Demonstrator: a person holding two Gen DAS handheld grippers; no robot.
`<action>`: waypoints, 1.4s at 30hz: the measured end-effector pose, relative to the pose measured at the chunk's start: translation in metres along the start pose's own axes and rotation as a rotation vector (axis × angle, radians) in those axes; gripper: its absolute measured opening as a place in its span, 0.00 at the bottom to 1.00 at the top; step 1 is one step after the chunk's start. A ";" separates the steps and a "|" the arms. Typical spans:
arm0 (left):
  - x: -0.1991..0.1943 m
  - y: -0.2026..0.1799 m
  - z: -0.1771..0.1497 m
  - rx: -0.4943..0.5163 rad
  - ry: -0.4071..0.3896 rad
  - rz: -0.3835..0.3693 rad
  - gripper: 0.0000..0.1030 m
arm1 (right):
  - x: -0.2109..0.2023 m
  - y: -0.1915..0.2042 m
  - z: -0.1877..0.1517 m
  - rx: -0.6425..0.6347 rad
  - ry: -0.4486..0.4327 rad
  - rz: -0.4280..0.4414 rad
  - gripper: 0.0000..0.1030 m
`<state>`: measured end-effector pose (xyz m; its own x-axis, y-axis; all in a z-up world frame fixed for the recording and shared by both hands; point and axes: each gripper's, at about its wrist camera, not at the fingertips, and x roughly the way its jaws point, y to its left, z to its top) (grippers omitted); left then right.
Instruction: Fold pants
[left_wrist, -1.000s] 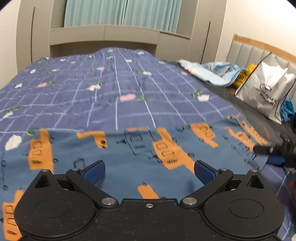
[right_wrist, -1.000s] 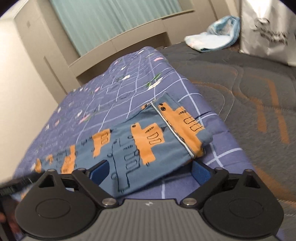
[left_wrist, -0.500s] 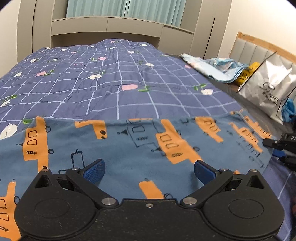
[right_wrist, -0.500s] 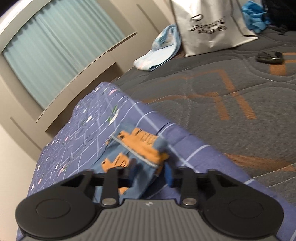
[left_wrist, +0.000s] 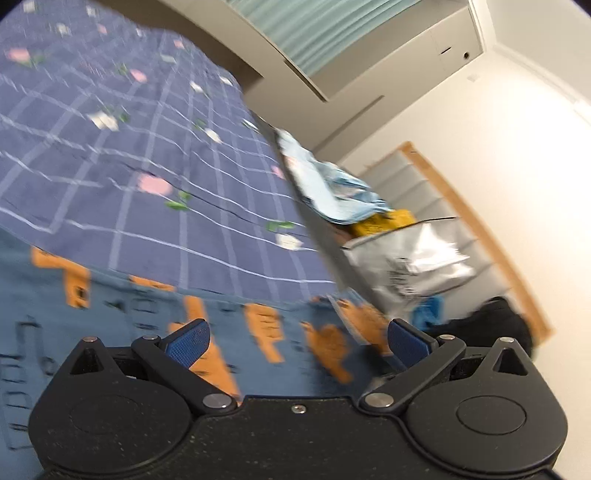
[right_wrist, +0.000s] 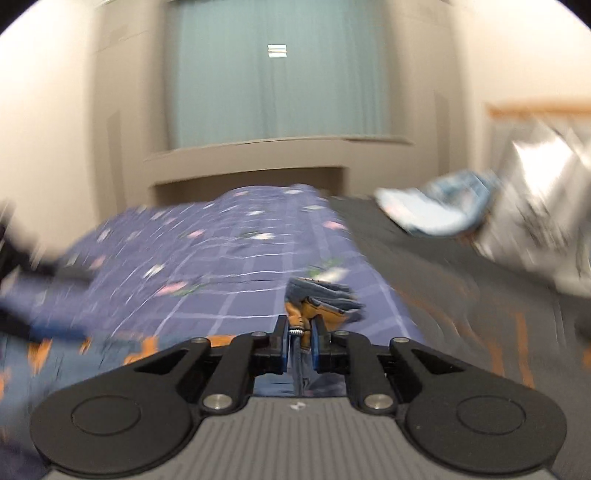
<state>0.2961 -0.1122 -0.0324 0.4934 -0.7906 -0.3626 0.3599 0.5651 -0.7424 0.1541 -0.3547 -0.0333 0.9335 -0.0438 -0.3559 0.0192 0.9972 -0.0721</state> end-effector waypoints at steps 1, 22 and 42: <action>0.001 0.001 0.001 -0.014 0.010 -0.023 0.99 | -0.001 0.016 0.001 -0.086 -0.004 0.014 0.13; 0.024 0.033 -0.034 -0.112 0.085 0.198 0.63 | -0.008 0.119 -0.047 -0.411 0.144 0.230 0.12; 0.000 0.005 -0.036 -0.067 0.017 0.244 0.09 | -0.038 0.116 -0.040 -0.360 0.099 0.208 0.13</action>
<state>0.2693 -0.1177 -0.0566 0.5456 -0.6366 -0.5450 0.1778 0.7235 -0.6670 0.1064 -0.2402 -0.0655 0.8653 0.1330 -0.4833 -0.3084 0.9014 -0.3040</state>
